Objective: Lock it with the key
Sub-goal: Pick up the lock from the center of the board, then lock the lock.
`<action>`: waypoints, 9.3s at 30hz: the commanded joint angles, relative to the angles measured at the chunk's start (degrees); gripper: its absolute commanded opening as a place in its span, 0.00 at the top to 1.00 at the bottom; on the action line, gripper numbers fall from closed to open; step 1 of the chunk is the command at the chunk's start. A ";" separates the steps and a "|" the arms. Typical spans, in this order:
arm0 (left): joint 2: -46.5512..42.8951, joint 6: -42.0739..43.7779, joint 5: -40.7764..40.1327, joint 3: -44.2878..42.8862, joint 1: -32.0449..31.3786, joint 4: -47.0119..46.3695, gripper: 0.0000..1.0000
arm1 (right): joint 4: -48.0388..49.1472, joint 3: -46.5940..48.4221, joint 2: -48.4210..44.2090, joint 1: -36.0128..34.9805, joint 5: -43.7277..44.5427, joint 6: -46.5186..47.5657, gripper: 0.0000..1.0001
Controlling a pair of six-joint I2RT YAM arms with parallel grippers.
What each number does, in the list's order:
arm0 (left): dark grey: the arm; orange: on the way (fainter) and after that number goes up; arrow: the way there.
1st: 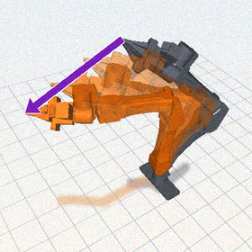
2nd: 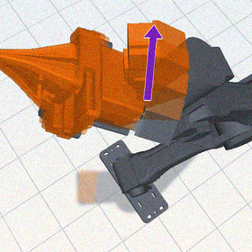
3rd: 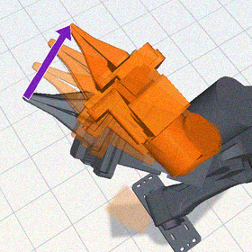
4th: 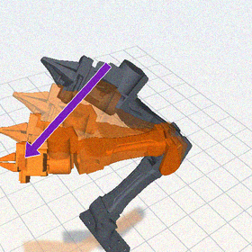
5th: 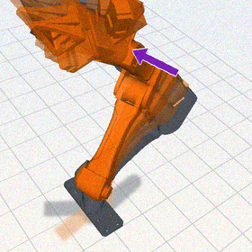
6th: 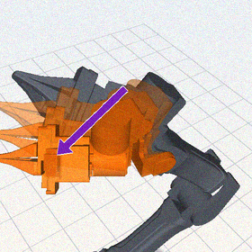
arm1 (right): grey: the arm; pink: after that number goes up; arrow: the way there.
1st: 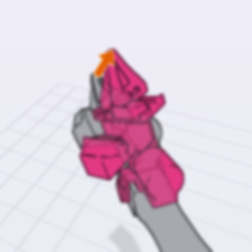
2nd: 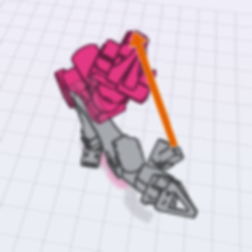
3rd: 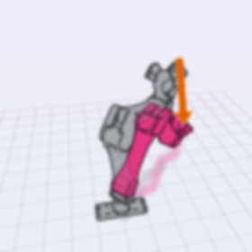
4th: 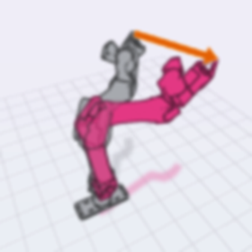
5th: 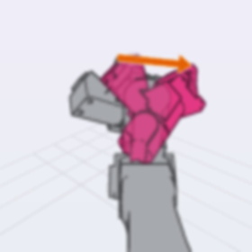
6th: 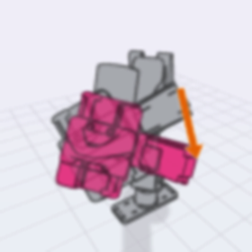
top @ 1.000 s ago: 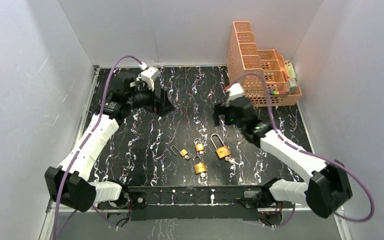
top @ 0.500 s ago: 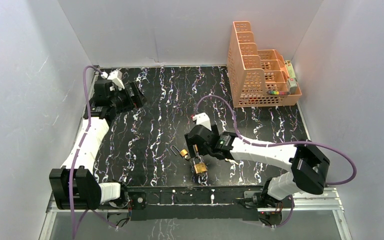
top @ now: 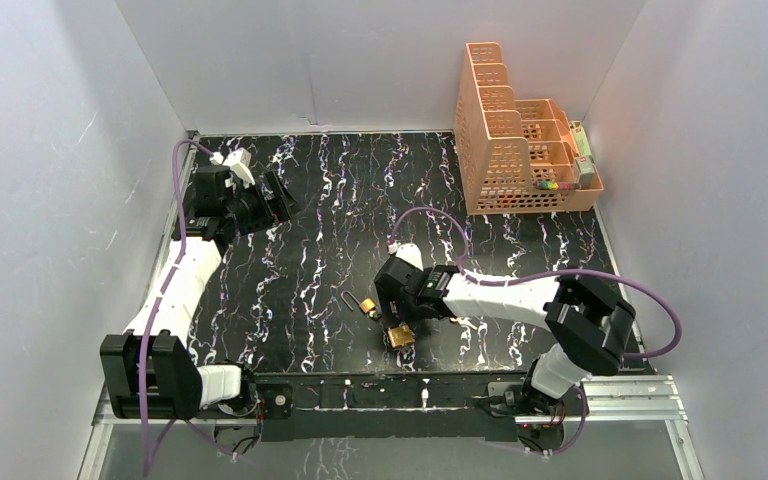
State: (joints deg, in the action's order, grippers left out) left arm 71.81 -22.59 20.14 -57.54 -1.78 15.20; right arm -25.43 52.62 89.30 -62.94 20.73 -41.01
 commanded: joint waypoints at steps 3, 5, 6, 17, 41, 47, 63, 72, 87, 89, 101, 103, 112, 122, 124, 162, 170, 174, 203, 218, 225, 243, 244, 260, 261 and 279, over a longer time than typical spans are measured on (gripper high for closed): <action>-1.06 -0.66 2.49 0.90 -0.03 -0.11 0.02 | -0.64 1.06 -0.25 -1.82 -3.29 -1.10 0.14; -0.86 -0.78 2.89 1.02 -0.02 -0.23 0.02 | -1.47 1.96 0.01 -3.38 -3.10 -0.83 0.14; -0.68 -0.81 3.10 0.96 -0.01 -0.20 0.02 | -2.00 2.42 0.33 -4.06 -3.00 -0.87 0.14; -0.01 -0.43 3.24 1.05 0.01 0.56 0.02 | -12.05 6.44 7.23 -7.95 0.83 -7.54 0.27; 3.19 -4.76 18.60 1.86 -0.01 -5.68 0.02 | 4.56 7.76 -12.83 -5.36 4.86 23.28 1.00; 14.73 -10.33 36.36 -4.45 0.03 -3.19 0.02 | 16.99 5.81 -16.32 6.97 -16.19 39.37 1.00; 15.72 -15.65 40.91 -7.80 -7.50 -5.15 0.13 | 14.72 20.73 -2.65 16.28 -41.65 52.21 0.97; 17.98 -11.20 38.09 -9.41 -11.57 -1.31 0.39 | 14.25 24.86 -0.97 16.28 -38.82 54.03 0.97; 13.40 -7.19 39.11 -7.86 -11.67 -4.73 1.00 | 13.30 26.33 -0.11 18.48 -42.74 54.74 0.95; 12.46 -7.68 38.93 -7.40 -11.61 -6.58 1.00 | 14.06 25.80 -1.48 20.53 -45.50 53.74 0.88; 6.54 -16.88 33.83 -1.57 -11.58 -32.69 1.00 | 36.24 6.87 -19.53 35.82 -65.48 40.53 0.02; 4.61 -19.04 33.65 1.03 -11.57 -41.42 1.00 | 45.83 3.62 -19.33 40.99 -75.60 31.58 0.02; 1.36 -25.38 34.15 5.07 -11.79 -63.19 1.00 | 72.99 -2.23 -16.05 40.76 -73.76 22.58 0.03; 0.68 -29.05 34.30 6.11 -13.74 -77.56 1.00 | 93.63 -4.54 -12.86 34.43 -70.99 23.79 0.06; 0.42 -29.49 35.04 5.75 -13.96 -78.73 1.00 | 95.37 -4.02 -11.55 33.76 -70.68 23.64 0.06; -3.34 -20.95 47.37 1.31 -8.14 -59.58 0.47 | 80.90 12.55 -5.60 40.97 -91.31 3.61 1.00; -1.26 -21.11 47.01 2.02 -9.79 -59.67 0.40 | 92.19 16.49 -0.33 39.60 -95.46 -6.79 1.00; -0.06 -21.93 49.50 1.53 -11.88 -62.24 0.62 | 95.97 18.11 1.57 39.17 -96.32 -11.14 1.00; 1.09 -22.64 51.49 0.36 -14.47 -66.72 0.38 | 106.16 21.86 5.51 38.80 -96.05 -20.86 1.00; 1.66 -22.87 52.46 0.95 -16.61 -69.07 1.00 | 107.97 23.45 6.41 38.59 -96.08 -22.90 1.00; 1.31 -21.61 49.66 1.93 -16.57 -69.25 1.00 | 108.35 23.82 6.50 38.19 -95.64 -24.81 1.00; 1.66 -17.99 44.53 2.35 -16.56 -67.76 1.00 | 73.10 27.04 1.79 32.74 -89.00 -4.32 1.00; 1.74 -18.06 44.54 2.39 -16.53 -67.76 1.00 | 73.07 27.28 2.14 32.60 -88.90 -4.26 1.00; 3.73 -19.79 42.57 1.58 -16.79 -70.04 1.00 | 67.52 29.69 6.29 24.37 -84.30 3.07 1.00; 3.84 -20.04 42.26 1.49 -16.79 -70.72 1.00 | 68.13 29.52 6.66 24.05 -84.24 2.89 1.00; 2.10 -22.04 36.22 1.49 -14.52 -71.63 0.82 | 60.72 28.85 4.23 22.47 -79.68 9.87 1.00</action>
State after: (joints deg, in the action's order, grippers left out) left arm 74.85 -43.40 65.52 -53.93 -11.99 -51.81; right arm 37.06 80.14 94.00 -30.59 -62.54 -34.39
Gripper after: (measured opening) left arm 0.115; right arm 0.261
